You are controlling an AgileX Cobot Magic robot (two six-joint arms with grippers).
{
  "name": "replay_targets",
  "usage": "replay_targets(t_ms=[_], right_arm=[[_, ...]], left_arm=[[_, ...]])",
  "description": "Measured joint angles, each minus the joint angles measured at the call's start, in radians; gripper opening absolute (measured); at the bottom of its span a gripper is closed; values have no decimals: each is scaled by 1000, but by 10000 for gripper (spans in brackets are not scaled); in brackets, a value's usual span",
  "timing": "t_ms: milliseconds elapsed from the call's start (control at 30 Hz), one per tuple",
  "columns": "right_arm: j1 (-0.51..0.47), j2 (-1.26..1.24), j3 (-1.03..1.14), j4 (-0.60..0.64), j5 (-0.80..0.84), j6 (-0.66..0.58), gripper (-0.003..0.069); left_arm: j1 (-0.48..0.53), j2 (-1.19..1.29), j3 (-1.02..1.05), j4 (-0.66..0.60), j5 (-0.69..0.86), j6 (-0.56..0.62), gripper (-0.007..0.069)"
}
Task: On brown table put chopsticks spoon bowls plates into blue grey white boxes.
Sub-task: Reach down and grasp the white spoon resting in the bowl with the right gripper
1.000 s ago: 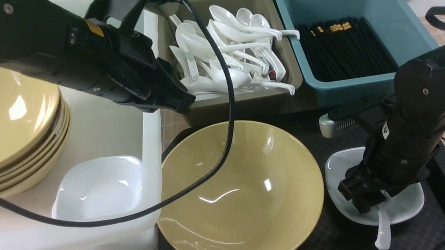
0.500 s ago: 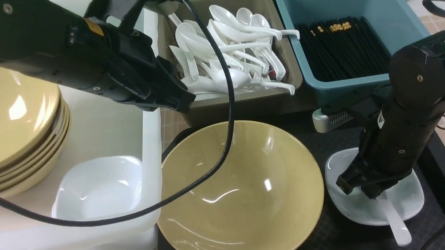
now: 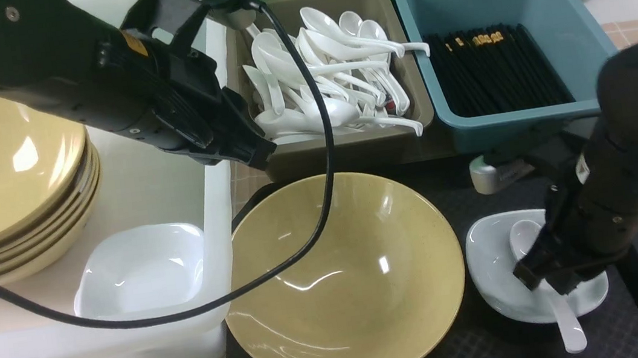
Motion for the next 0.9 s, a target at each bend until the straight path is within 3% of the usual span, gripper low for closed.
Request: replay_targets(t_ms=[100, 400, 533, 667, 767, 900], right_arm=[[0, 1, 26, 0, -45, 29, 90], [0, 69, 30, 0, -166, 107, 489], [0, 95, 30, -1, -172, 108, 578], [0, 116, 29, -3, -181, 105, 561], [0, 121, 24, -7, -179, 100, 503], [0, 125, 17, -9, -166, 74, 305]], left_arm=[[0, 0, 0, 1, -9, 0, 1], [0, 0, 0, 1, -12, 0, 1], [0, 0, 0, 1, -7, 0, 1], [0, 0, 0, 1, -7, 0, 1], [0, 0, 0, 1, -7, 0, 1], [0, 0, 0, 1, -7, 6, 1]])
